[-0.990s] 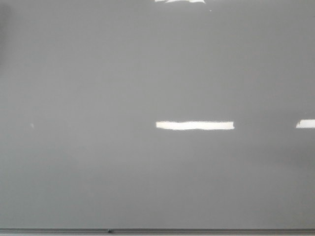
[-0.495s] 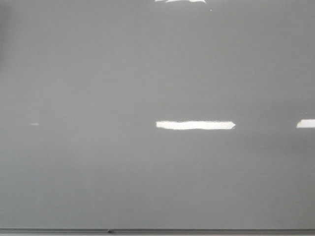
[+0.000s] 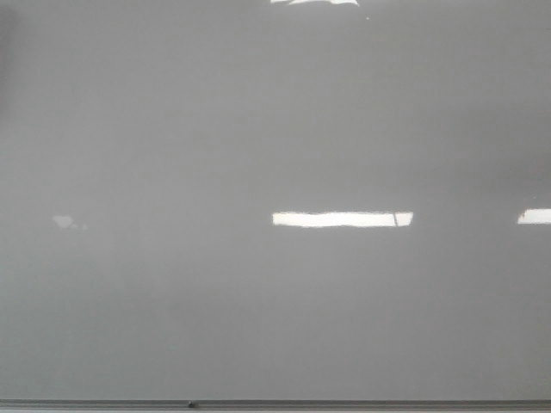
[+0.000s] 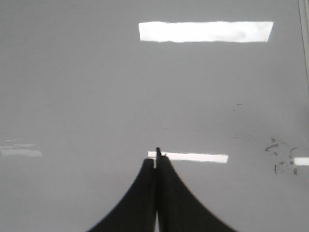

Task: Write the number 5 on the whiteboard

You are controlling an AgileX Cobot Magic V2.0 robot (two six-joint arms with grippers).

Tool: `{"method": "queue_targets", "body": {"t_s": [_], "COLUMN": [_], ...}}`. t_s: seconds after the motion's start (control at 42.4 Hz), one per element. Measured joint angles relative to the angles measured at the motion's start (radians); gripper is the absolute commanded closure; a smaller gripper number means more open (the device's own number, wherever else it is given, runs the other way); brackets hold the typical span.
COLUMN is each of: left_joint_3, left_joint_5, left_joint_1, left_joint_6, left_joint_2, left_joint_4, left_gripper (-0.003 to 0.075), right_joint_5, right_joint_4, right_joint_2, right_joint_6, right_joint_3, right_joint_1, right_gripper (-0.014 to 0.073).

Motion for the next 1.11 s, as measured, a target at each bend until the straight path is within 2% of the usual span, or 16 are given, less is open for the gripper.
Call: {"method": "queue_targets", "body": {"t_s": [0.188, 0.401, 0.683, 0.942, 1.06, 1.107], "left_joint_3": [-0.116, -0.130, -0.130, -0.126, -0.124, -0.124], "left_joint_5": [0.170, 0.285, 0.352, 0.354, 0.354, 0.354], "left_joint_1": [0.000, 0.000, 0.000, 0.000, 0.000, 0.000], "left_joint_6": [0.000, 0.000, 0.000, 0.000, 0.000, 0.000], "left_joint_2": [0.135, 0.279, 0.399, 0.438, 0.440, 0.440], "left_joint_4": [0.000, 0.000, 0.000, -0.002, -0.002, -0.002], "left_gripper": [0.0741, 0.0741, 0.0741, 0.0740, 0.0715, 0.0673], "right_joint_5": [0.108, 0.186, 0.203, 0.203, 0.204, 0.204], "right_joint_4": [0.000, 0.000, 0.000, 0.000, 0.000, 0.000], "right_joint_2": [0.140, 0.282, 0.420, 0.493, 0.504, 0.506], "right_joint_6": [0.000, 0.000, 0.000, 0.000, 0.000, 0.000], "right_joint_3": [-0.118, -0.147, -0.147, -0.147, -0.147, -0.147], "right_joint_1": [0.000, 0.000, 0.000, 0.000, 0.000, 0.000], "right_gripper": [0.0664, 0.0664, 0.0664, 0.0661, 0.0601, 0.0534]}}
